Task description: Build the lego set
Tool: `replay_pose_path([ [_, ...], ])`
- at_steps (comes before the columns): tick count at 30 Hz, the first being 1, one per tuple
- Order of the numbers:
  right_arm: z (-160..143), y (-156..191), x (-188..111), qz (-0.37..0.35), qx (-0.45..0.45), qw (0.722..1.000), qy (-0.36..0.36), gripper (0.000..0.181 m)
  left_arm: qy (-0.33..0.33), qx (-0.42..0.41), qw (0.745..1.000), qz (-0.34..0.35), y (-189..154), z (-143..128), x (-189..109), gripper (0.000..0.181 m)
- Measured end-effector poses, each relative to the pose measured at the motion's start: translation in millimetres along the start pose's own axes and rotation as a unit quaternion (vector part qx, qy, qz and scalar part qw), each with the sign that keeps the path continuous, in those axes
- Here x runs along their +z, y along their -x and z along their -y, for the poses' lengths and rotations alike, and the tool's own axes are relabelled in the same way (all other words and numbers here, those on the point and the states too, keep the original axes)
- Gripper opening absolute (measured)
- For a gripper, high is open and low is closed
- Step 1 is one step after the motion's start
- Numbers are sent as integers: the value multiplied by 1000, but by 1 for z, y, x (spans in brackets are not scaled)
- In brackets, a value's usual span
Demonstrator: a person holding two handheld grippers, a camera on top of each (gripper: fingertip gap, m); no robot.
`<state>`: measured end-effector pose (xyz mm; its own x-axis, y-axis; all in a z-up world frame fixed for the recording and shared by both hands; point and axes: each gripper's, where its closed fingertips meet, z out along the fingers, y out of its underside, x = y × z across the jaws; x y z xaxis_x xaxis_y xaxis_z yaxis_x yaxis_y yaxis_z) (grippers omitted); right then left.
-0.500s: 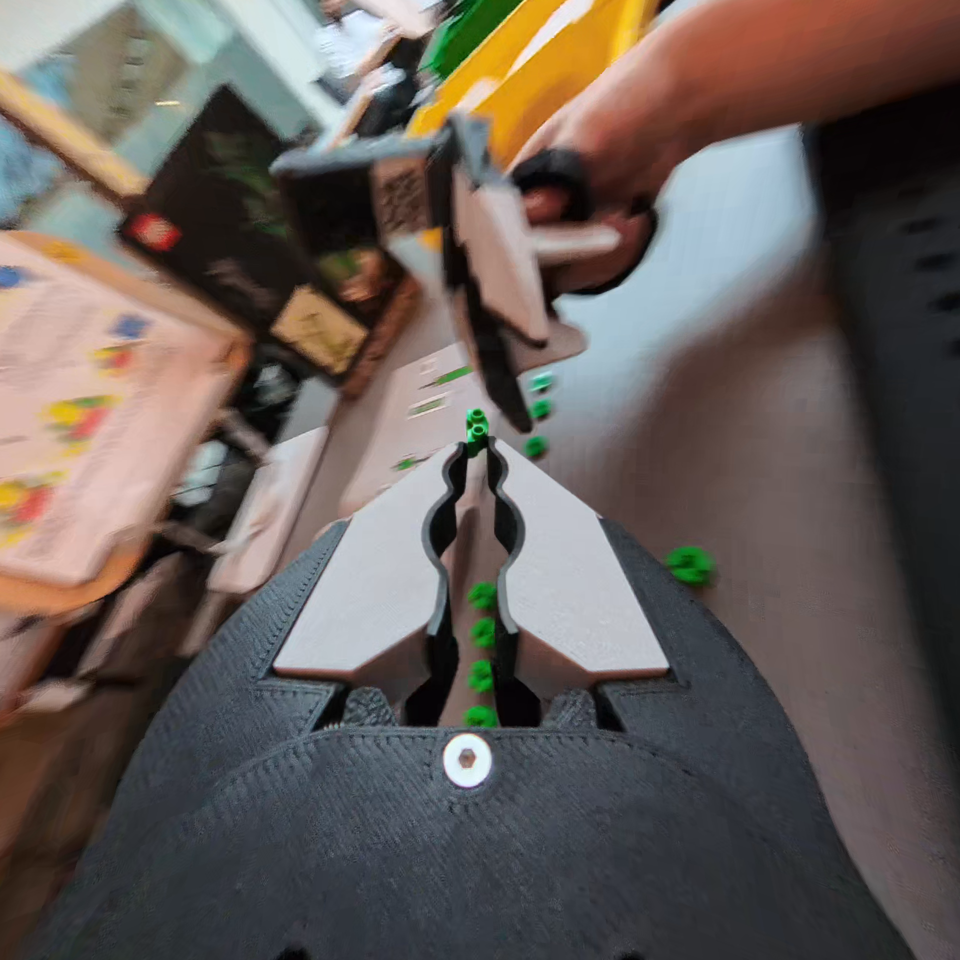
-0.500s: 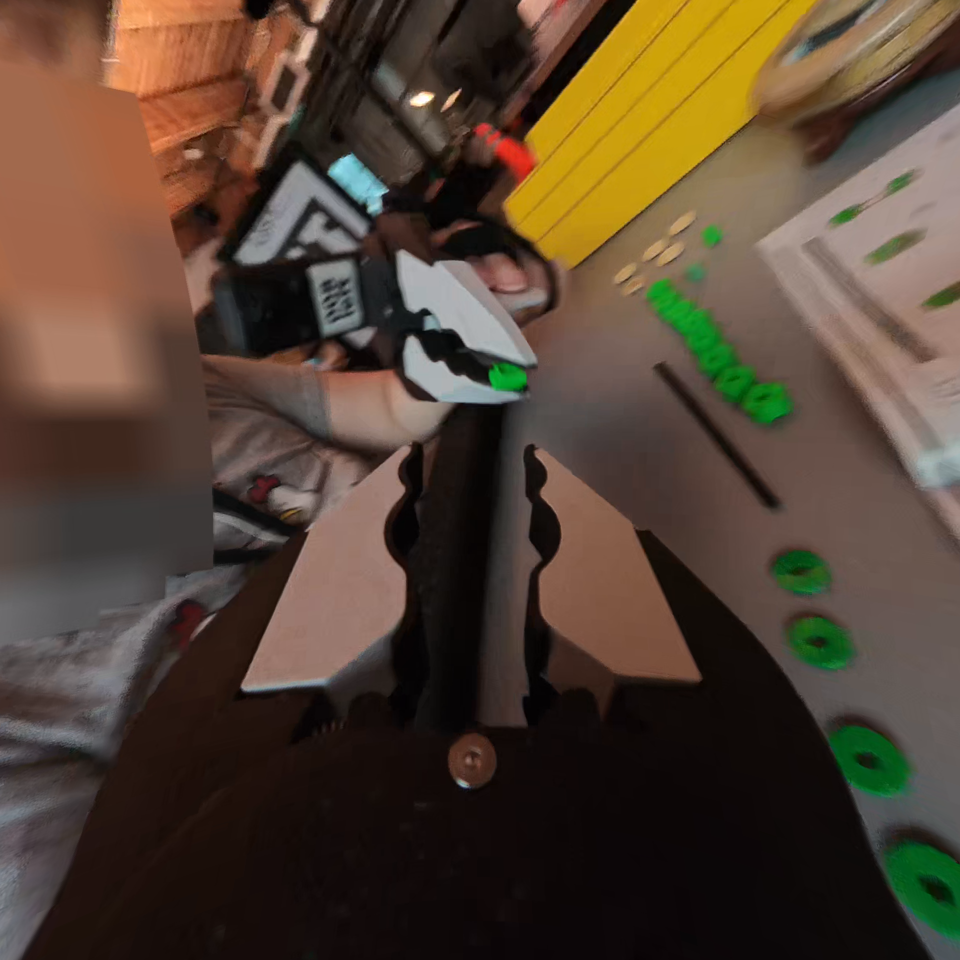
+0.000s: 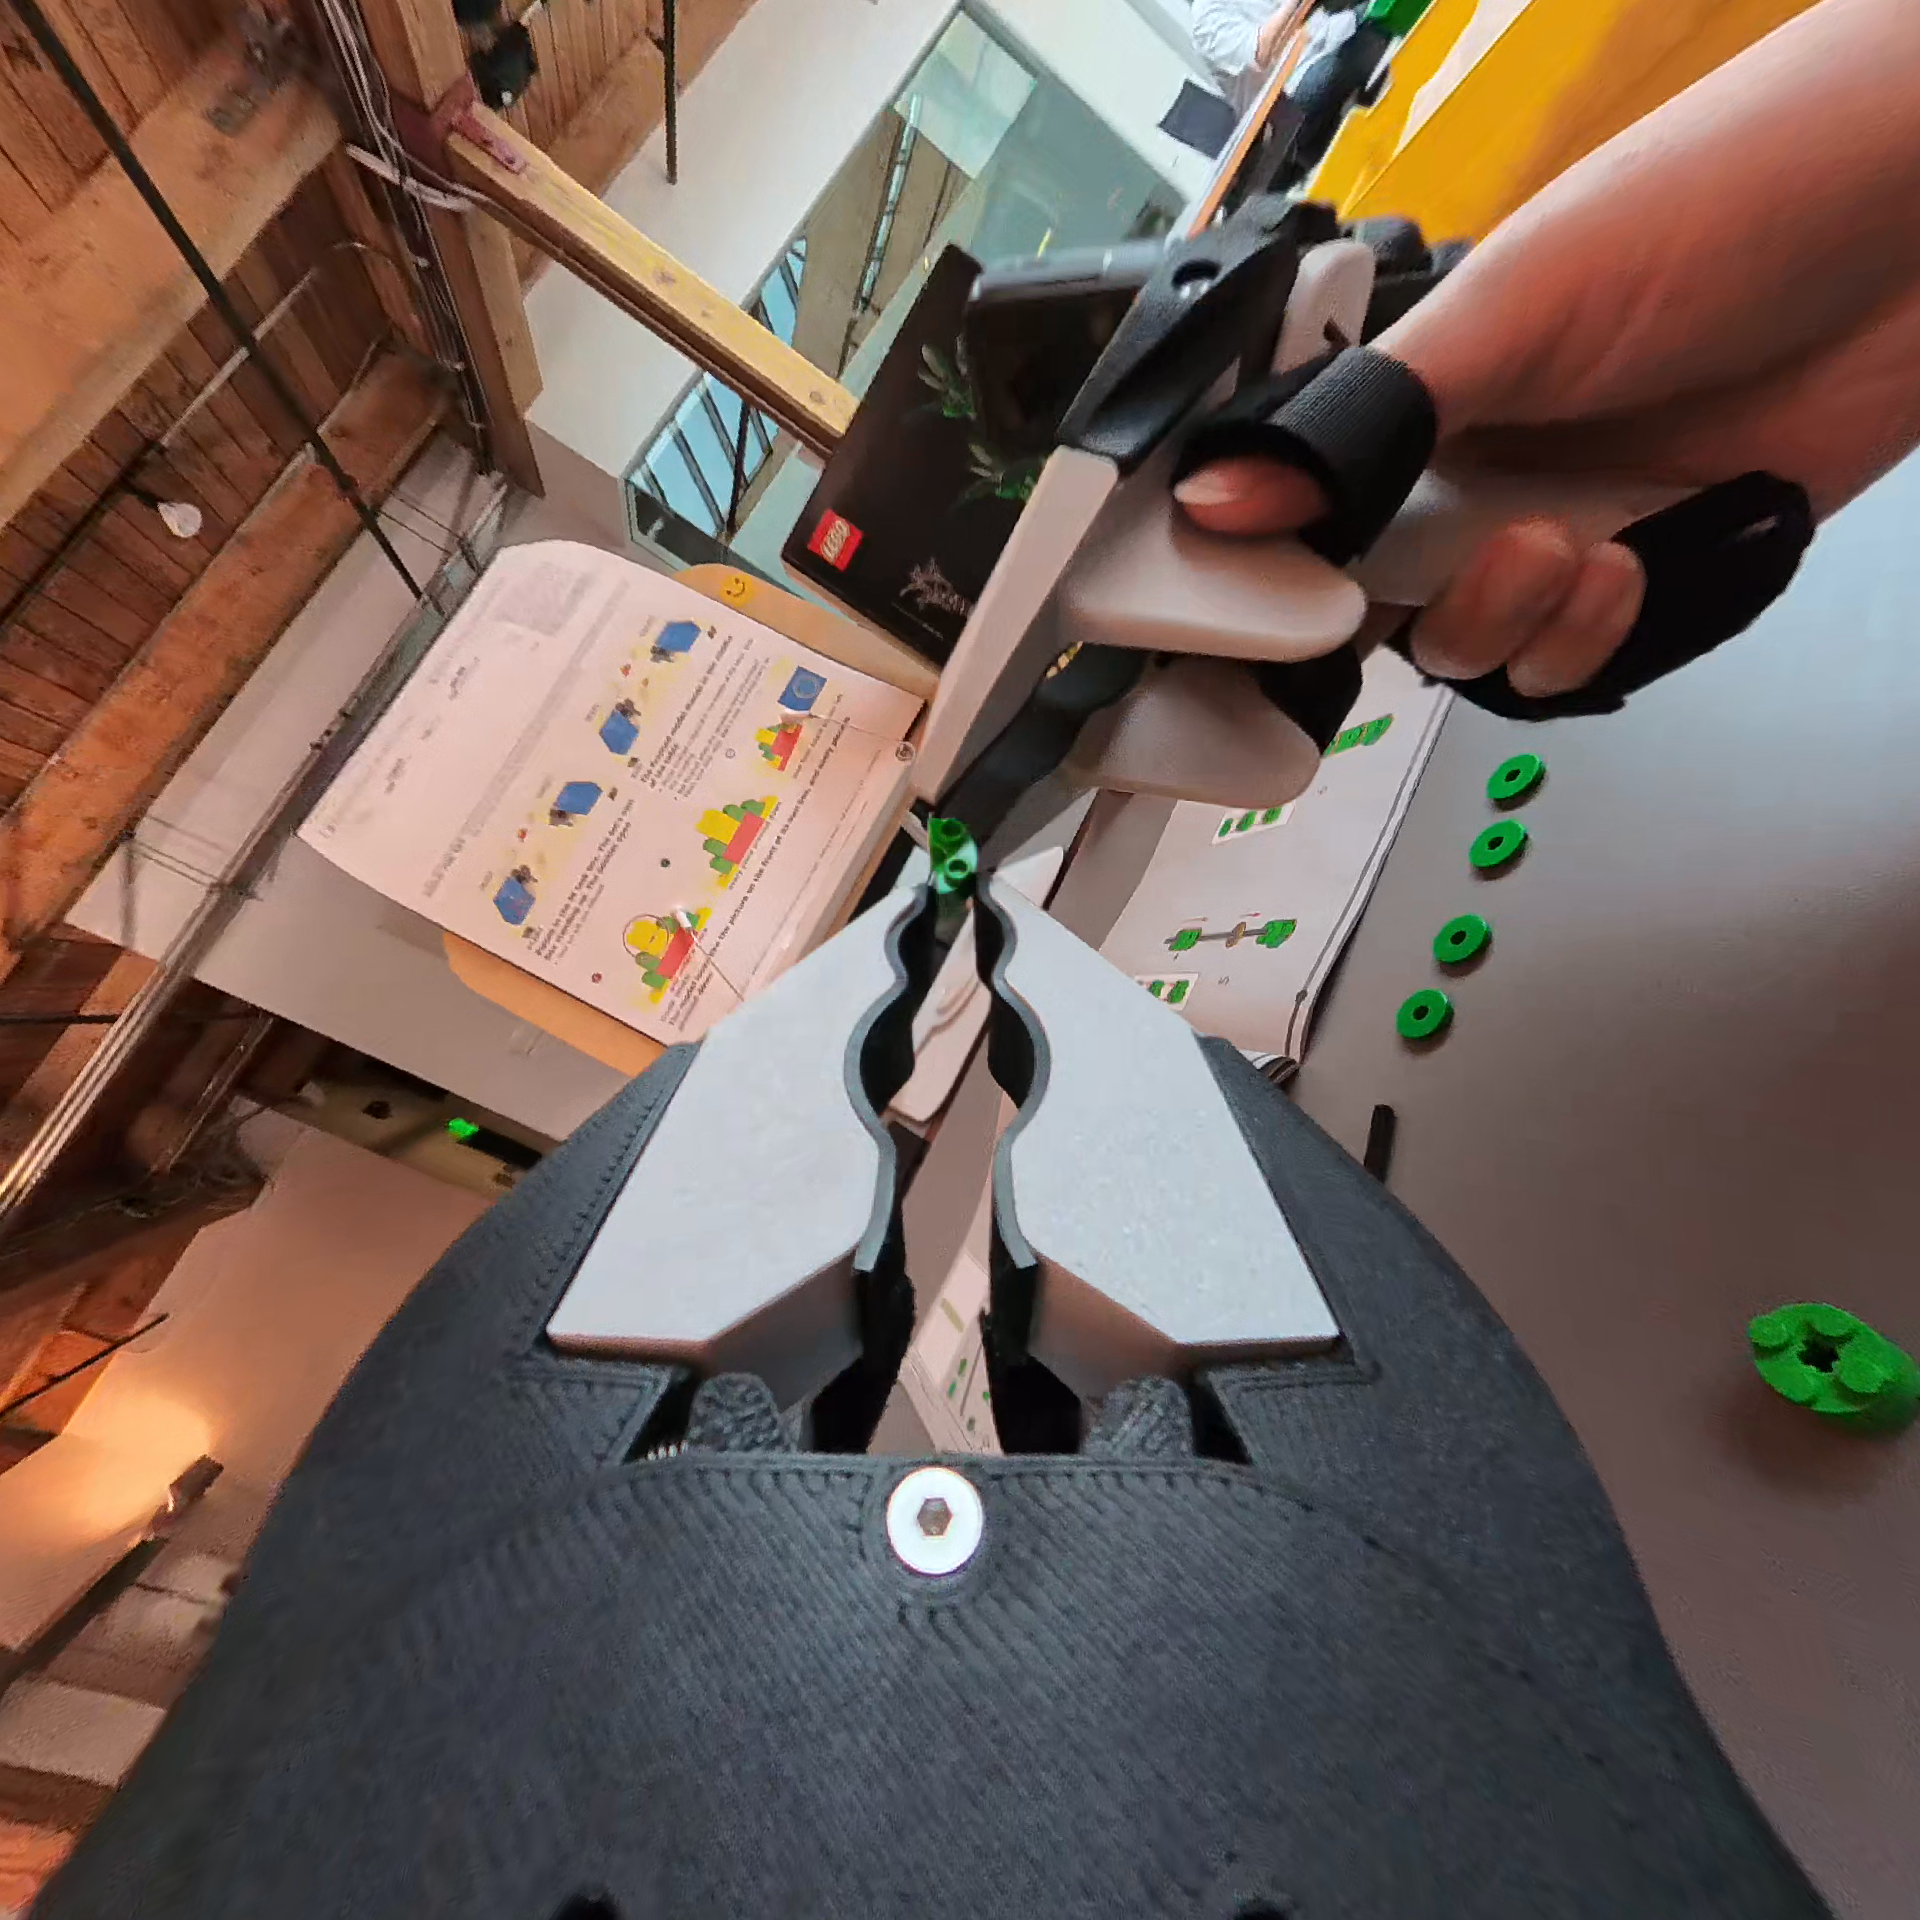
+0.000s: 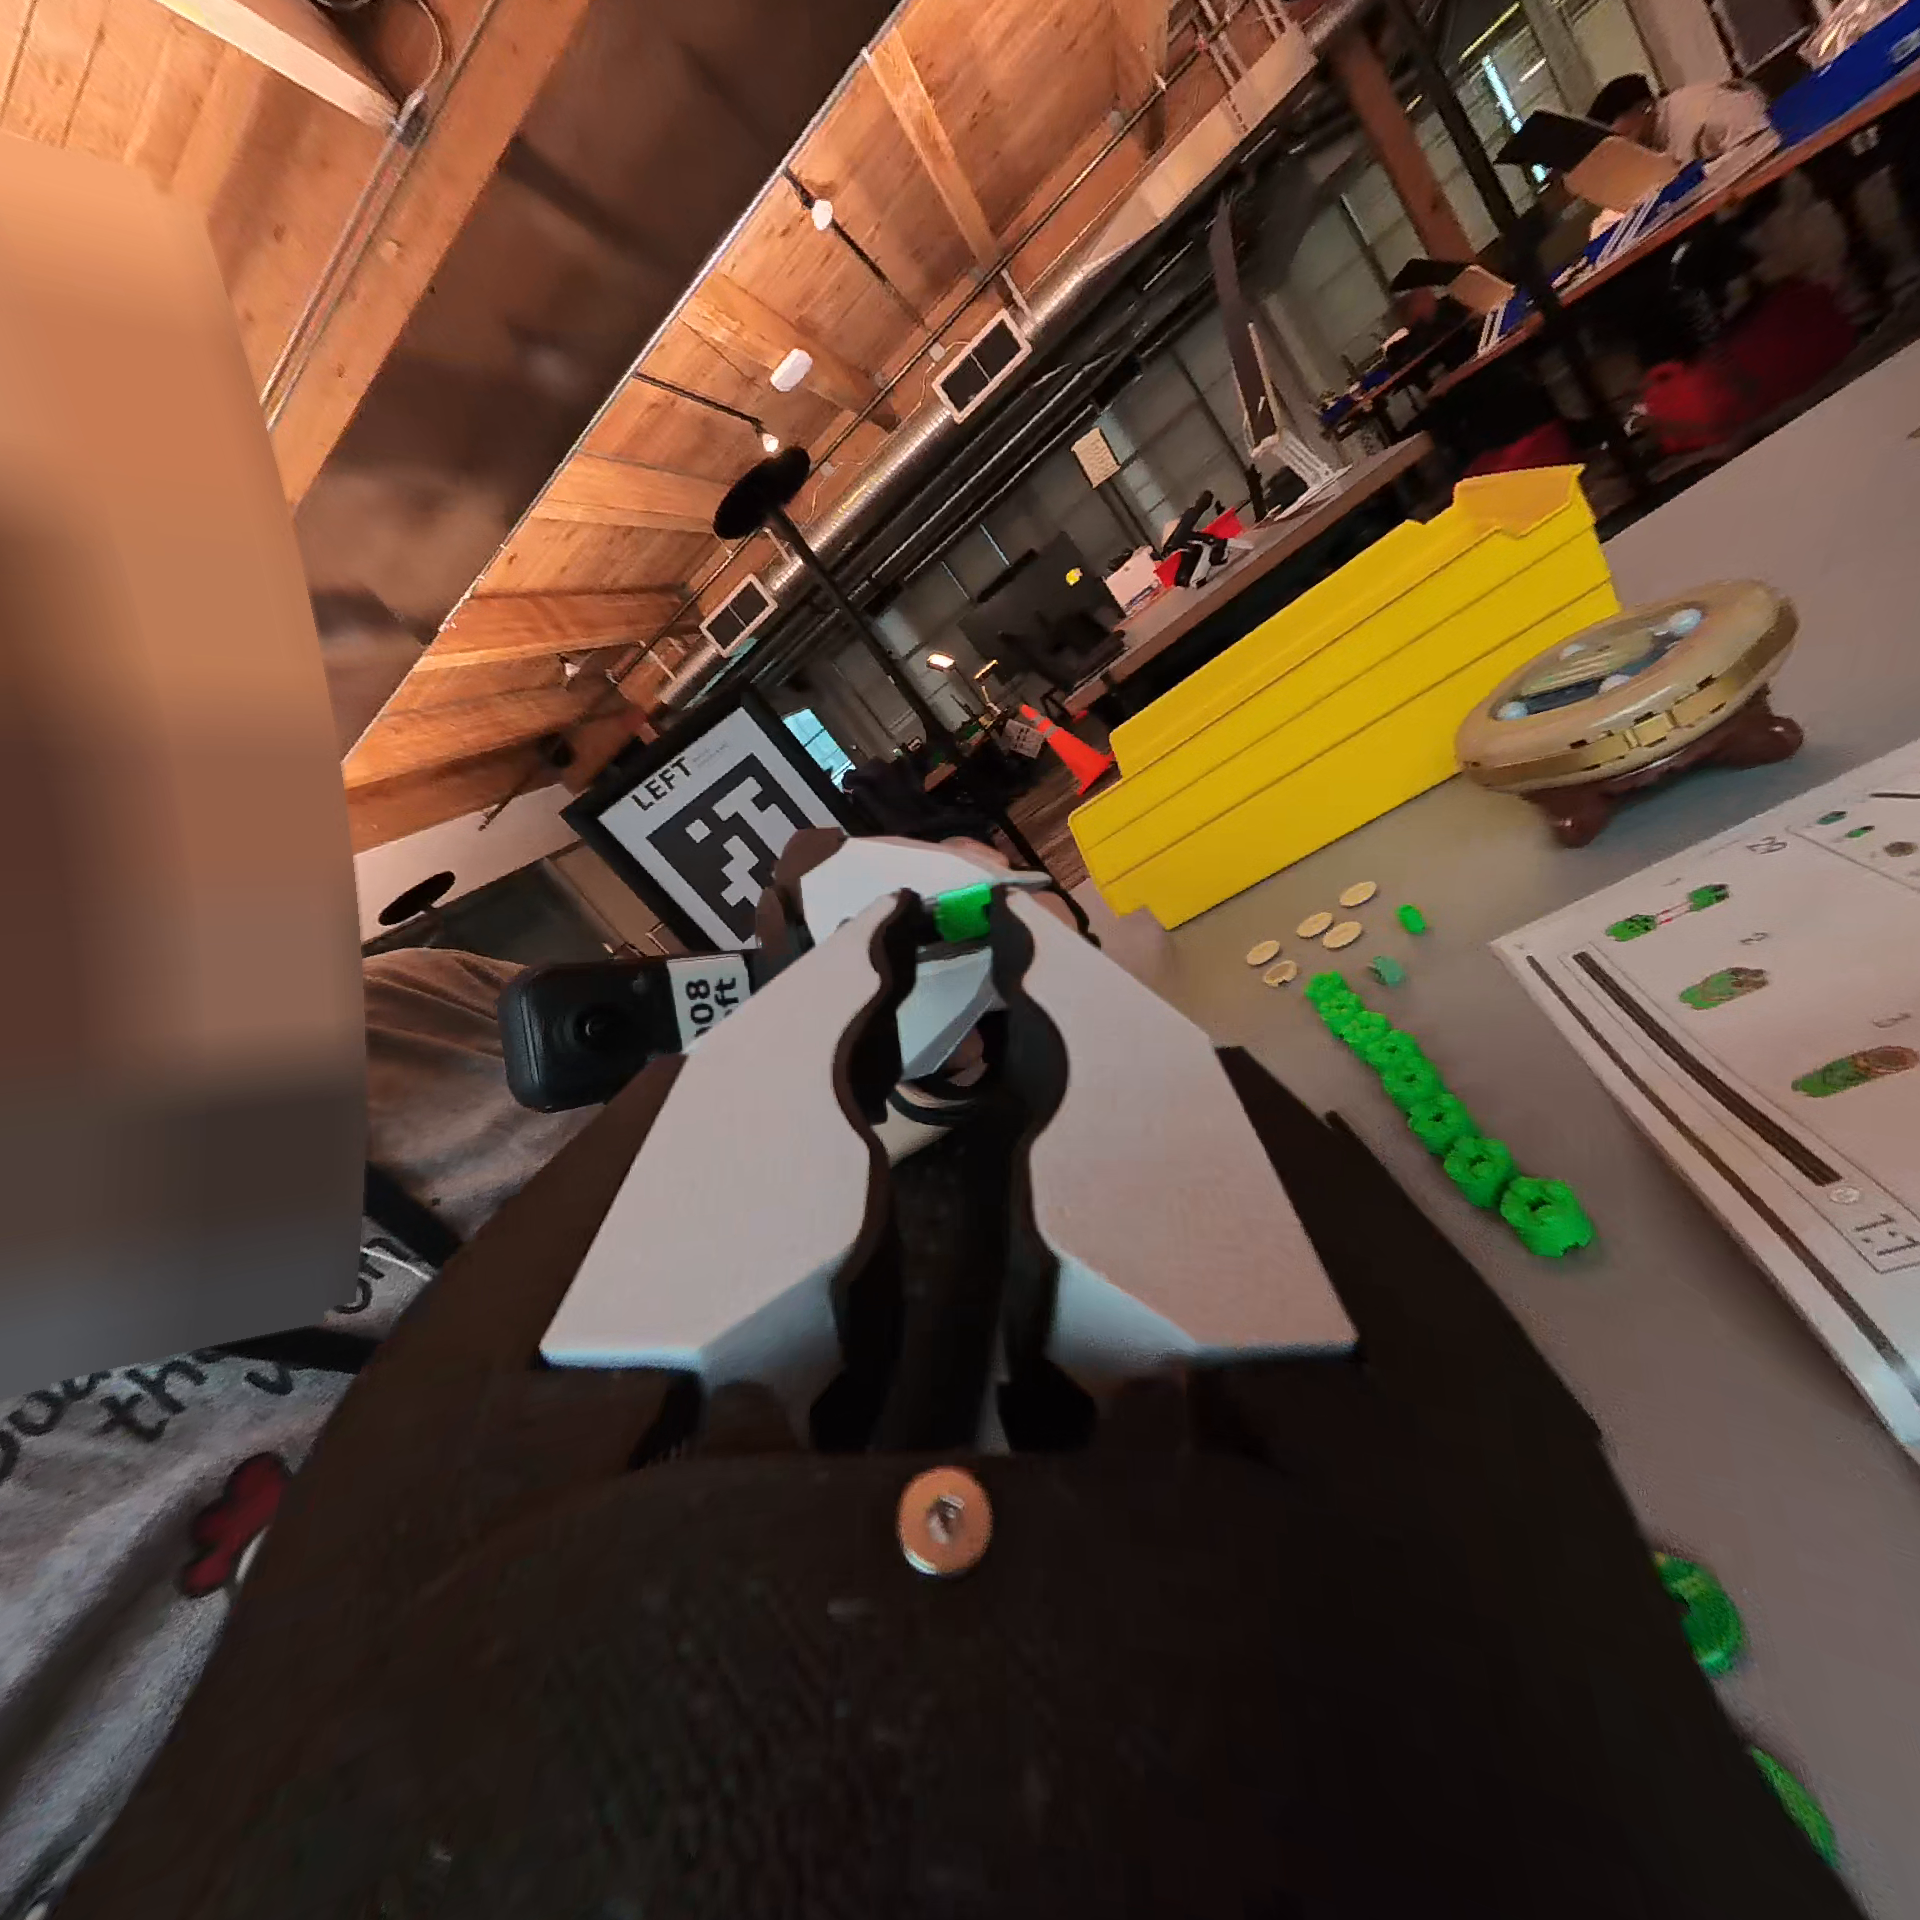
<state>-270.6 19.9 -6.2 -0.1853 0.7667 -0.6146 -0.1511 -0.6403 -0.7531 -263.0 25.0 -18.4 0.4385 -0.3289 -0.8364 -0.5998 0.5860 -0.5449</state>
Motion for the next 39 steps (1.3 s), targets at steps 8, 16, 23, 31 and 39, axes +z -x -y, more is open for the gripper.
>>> replay_pose_path([
  [8,-7,-2,-7,-2,30,999,35,8,-6,-40,998,-45,-12,4,0,5],
  [16,-48,9,-30,17,131,976,173,8,-39,-66,974,-212,-57,14,-15,33],
  [23,-79,16,-35,16,124,956,264,9,-66,-64,959,-269,-82,28,-26,21],
  [31,-75,12,-33,16,131,959,250,9,-70,-38,964,-254,-80,27,-25,13],
  [39,-67,7,-31,-3,105,967,231,9,-64,-19,973,-220,-72,21,-20,12],
])
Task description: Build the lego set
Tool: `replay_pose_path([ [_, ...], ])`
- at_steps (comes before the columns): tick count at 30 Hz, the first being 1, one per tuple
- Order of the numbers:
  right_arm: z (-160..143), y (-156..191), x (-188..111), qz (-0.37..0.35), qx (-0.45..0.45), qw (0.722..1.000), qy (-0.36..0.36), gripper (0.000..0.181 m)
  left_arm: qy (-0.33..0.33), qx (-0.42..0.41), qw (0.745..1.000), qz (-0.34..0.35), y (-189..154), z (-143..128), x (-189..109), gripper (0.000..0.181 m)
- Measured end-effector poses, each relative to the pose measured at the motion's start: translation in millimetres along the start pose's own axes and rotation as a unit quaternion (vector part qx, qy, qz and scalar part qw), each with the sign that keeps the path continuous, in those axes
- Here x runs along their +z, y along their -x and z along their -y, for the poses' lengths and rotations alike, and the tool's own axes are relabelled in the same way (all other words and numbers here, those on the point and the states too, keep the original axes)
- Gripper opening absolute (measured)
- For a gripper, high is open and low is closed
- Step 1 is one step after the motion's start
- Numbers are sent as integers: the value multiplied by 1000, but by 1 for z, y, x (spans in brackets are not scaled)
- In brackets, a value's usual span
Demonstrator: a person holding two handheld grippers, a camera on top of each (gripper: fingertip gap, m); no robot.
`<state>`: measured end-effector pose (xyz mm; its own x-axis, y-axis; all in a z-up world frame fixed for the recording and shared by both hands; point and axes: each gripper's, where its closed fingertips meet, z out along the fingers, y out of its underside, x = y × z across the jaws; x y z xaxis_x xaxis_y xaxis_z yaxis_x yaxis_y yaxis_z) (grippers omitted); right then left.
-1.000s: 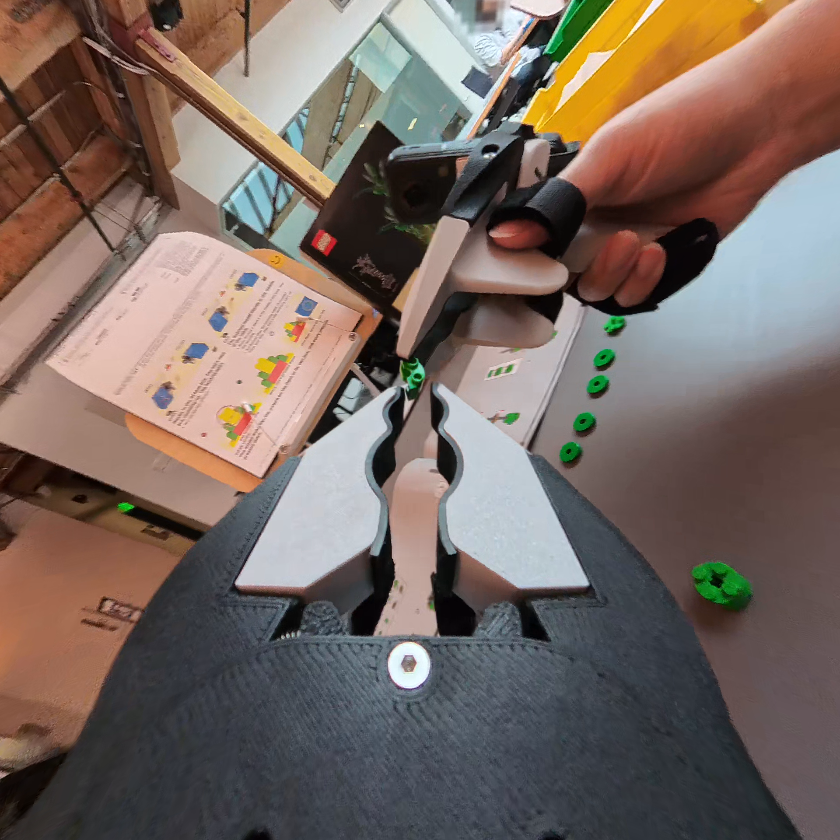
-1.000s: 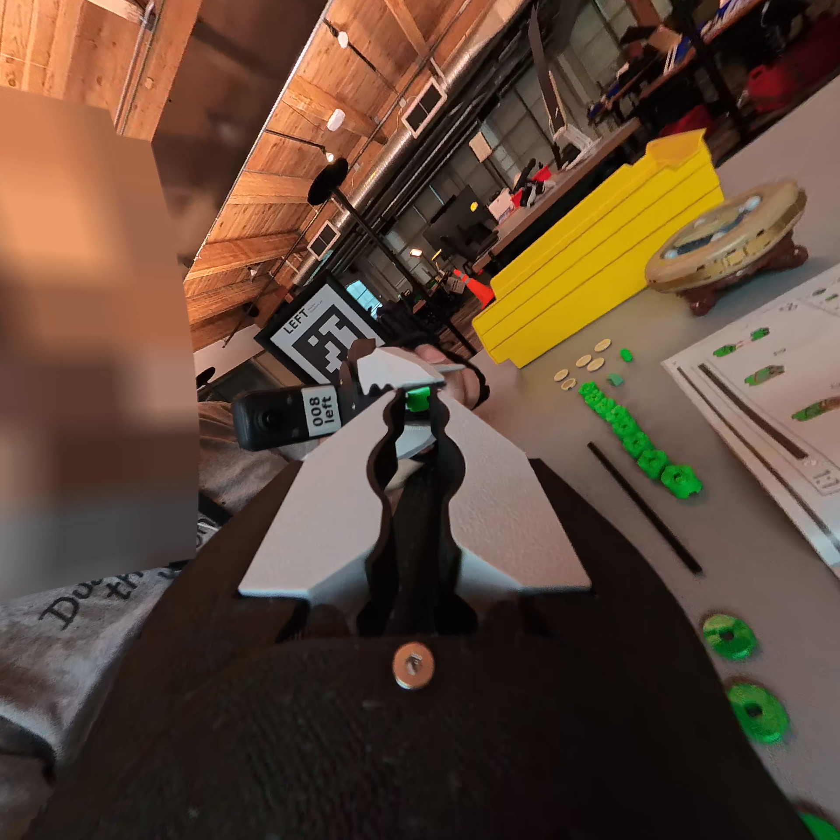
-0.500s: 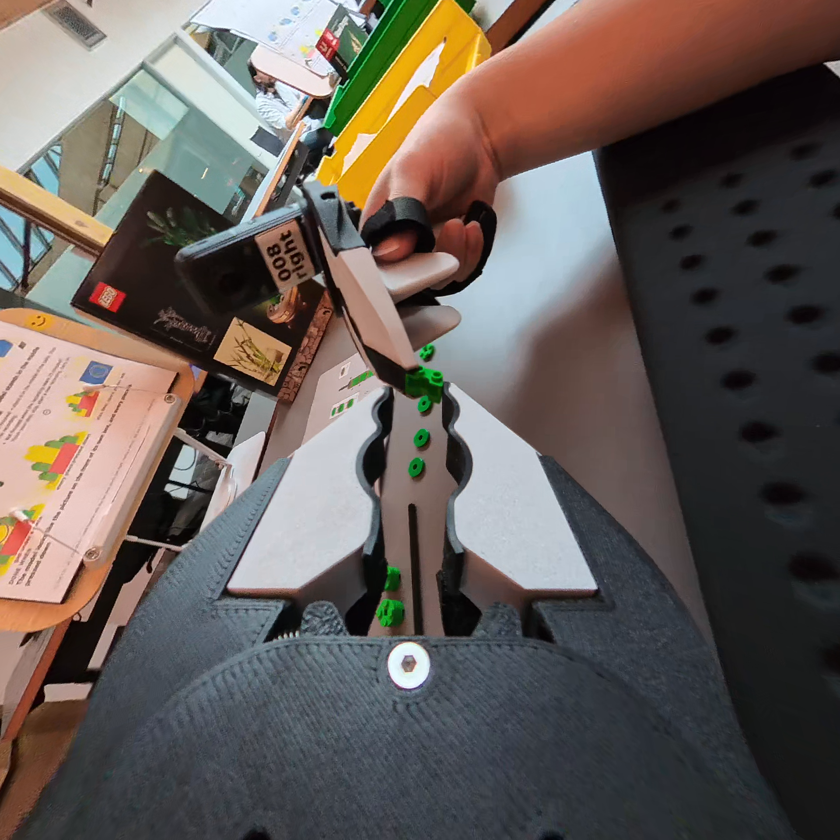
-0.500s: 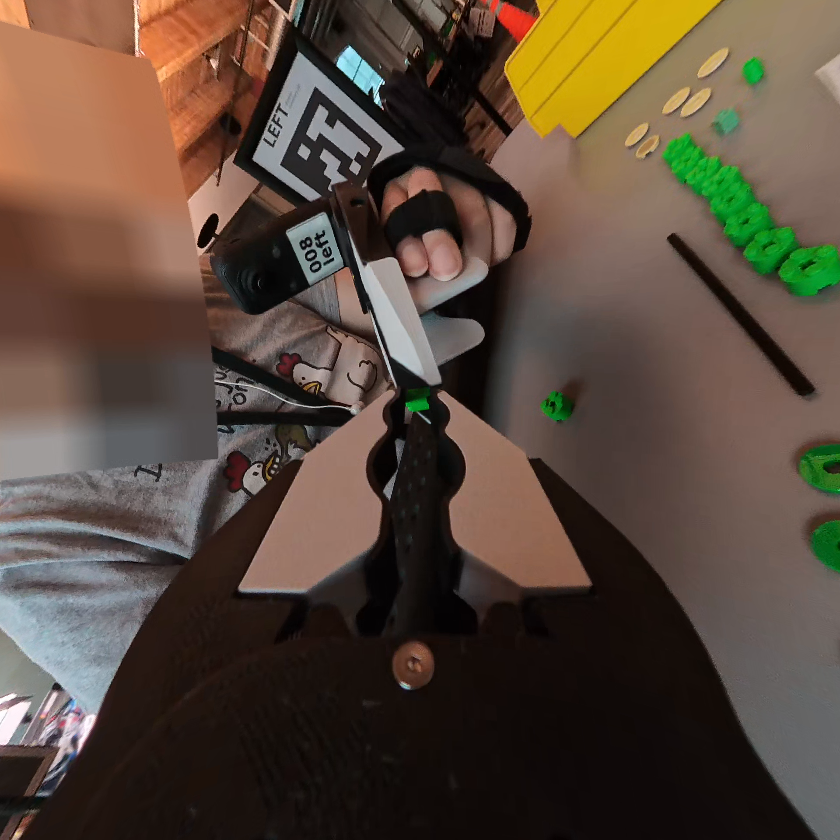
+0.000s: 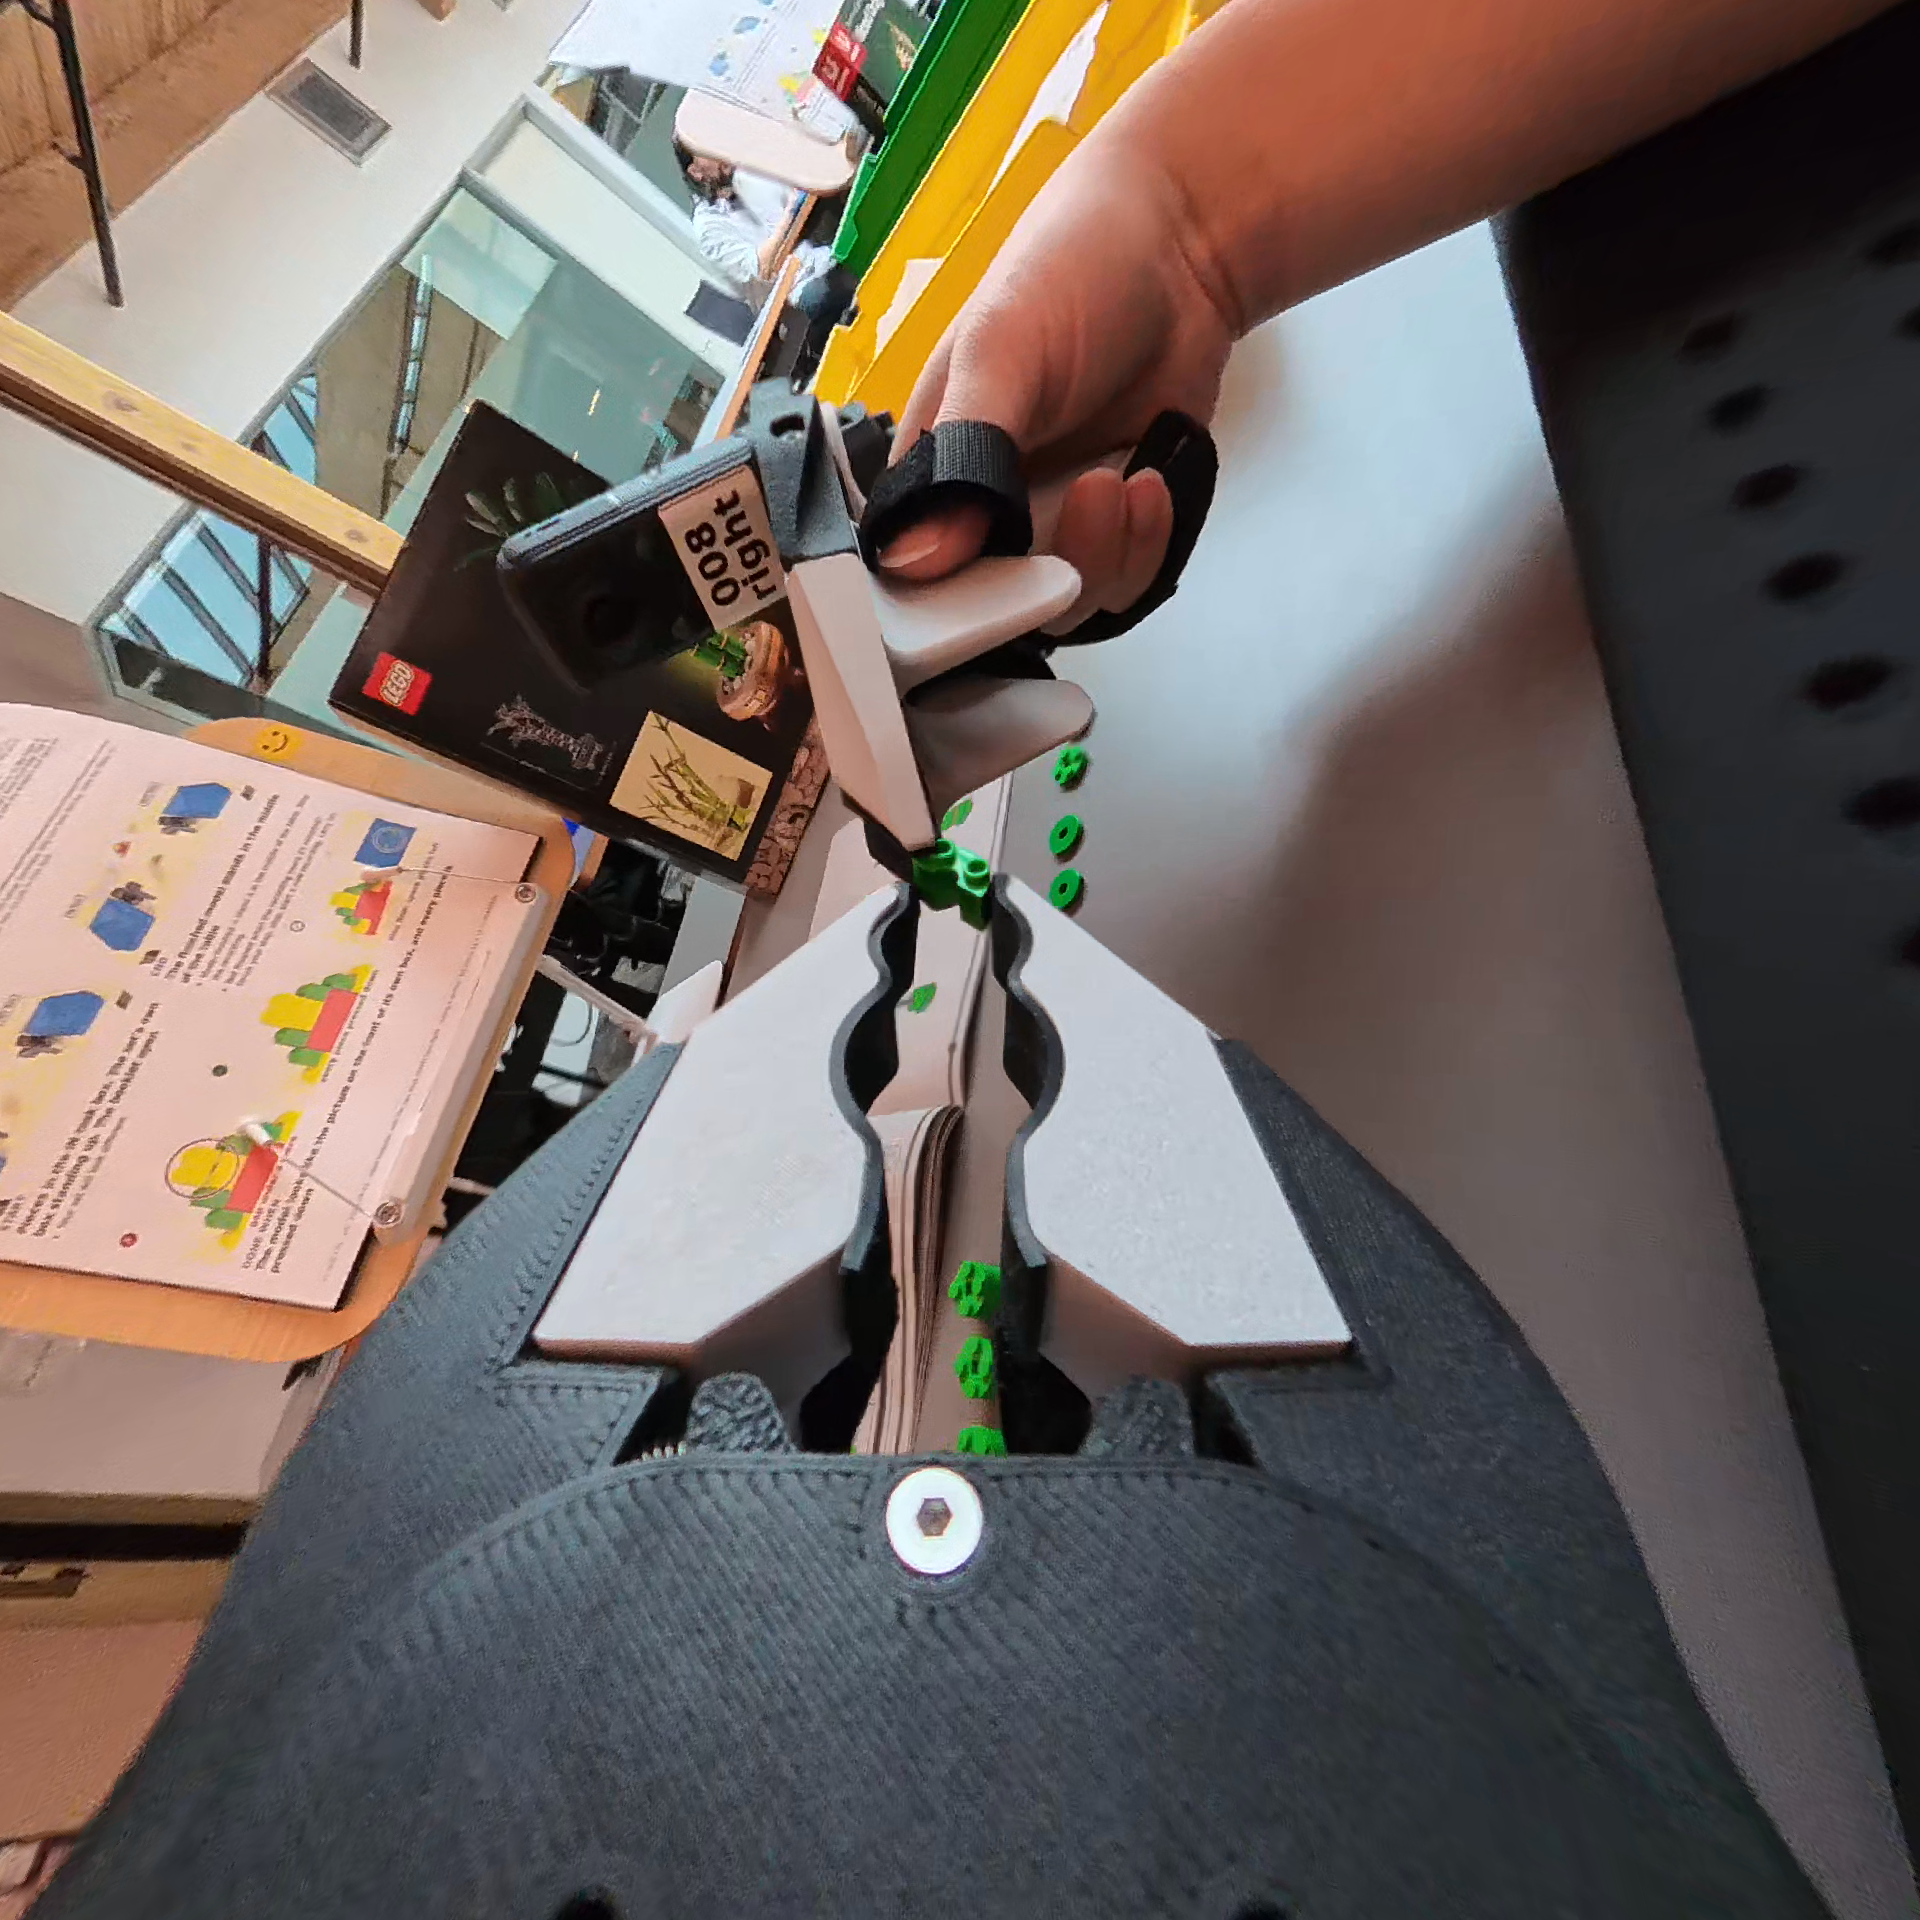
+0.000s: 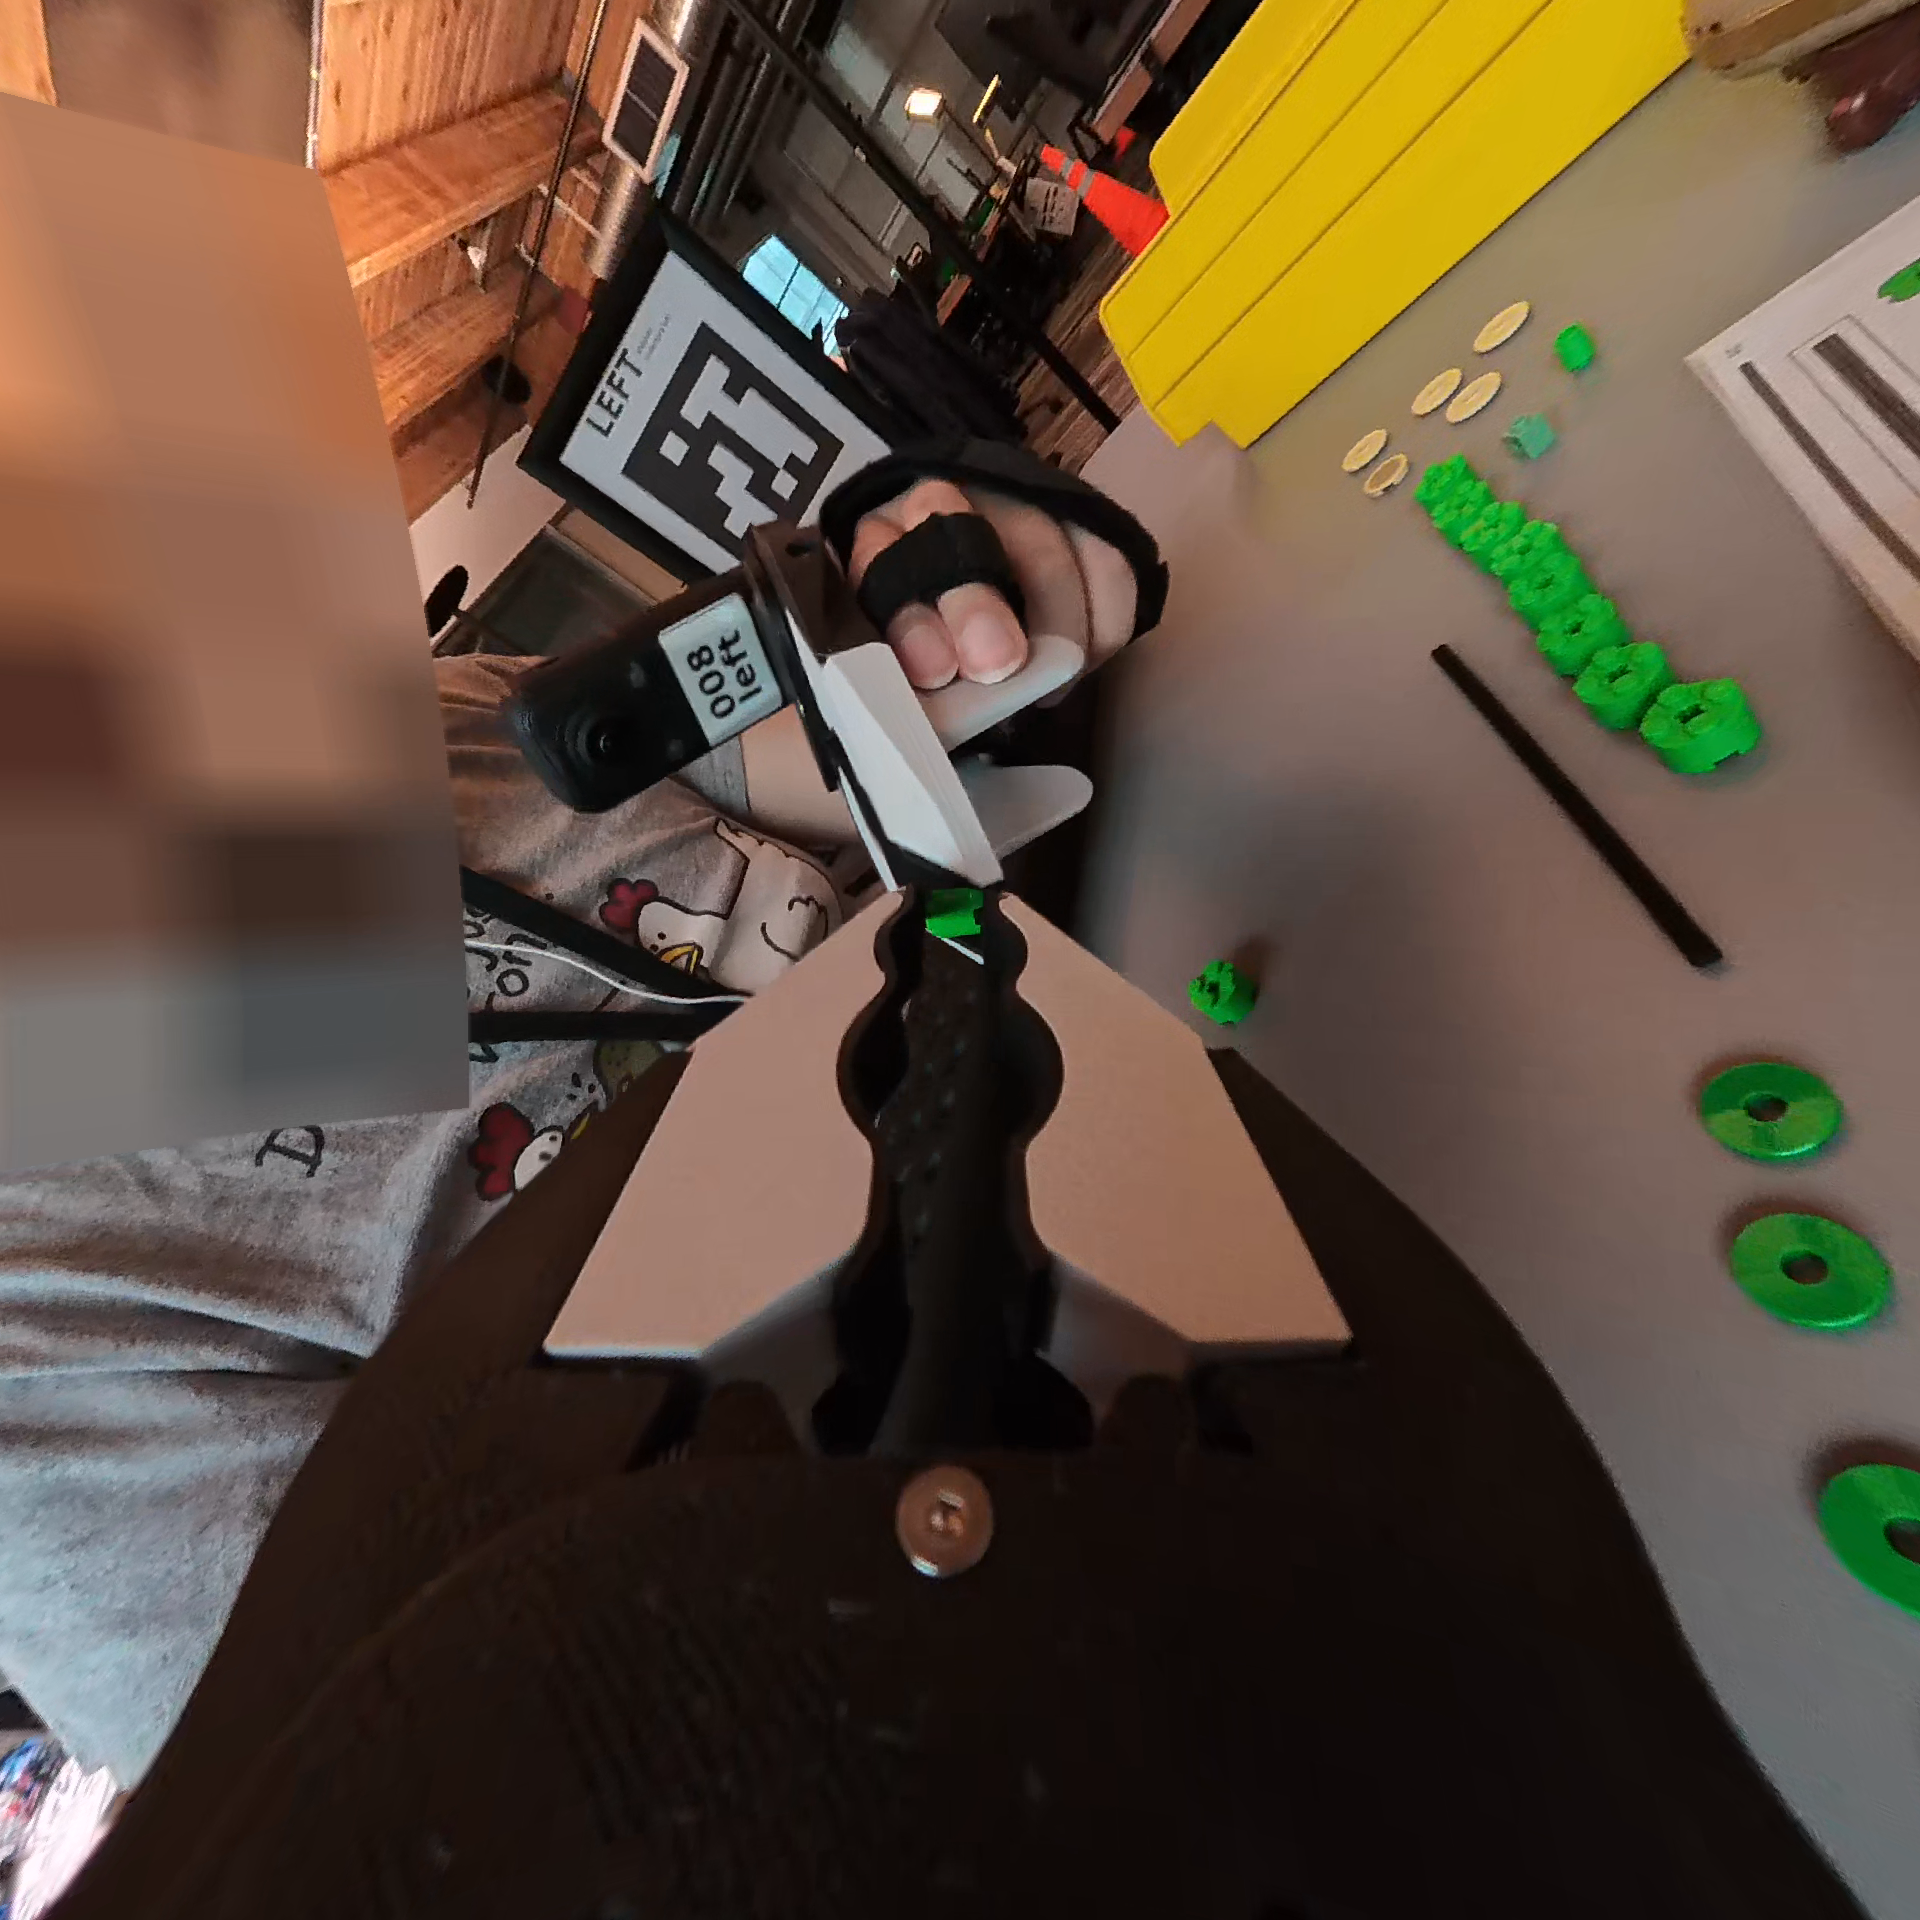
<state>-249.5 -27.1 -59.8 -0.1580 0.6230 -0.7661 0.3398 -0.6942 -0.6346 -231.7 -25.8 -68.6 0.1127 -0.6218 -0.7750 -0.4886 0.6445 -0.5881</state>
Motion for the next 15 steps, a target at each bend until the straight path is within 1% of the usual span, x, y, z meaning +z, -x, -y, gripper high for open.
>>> replay_pose_path([
  [2,-6,1,2,-3,-8,1000,19,9,-13,-12,1000,-24,-6,4,-1,16],
  [4,-10,7,3,12,-10,999,33,9,-35,-27,998,-48,-12,10,-4,20],
  [7,-22,13,2,16,-13,998,62,9,-68,-51,992,-88,-22,22,-9,22],
  [10,-29,18,3,33,-1,996,78,9,-84,-52,991,-91,-25,31,-10,22],
  [15,-40,20,9,58,24,992,108,9,-85,-39,989,-111,-35,32,-10,20],
])
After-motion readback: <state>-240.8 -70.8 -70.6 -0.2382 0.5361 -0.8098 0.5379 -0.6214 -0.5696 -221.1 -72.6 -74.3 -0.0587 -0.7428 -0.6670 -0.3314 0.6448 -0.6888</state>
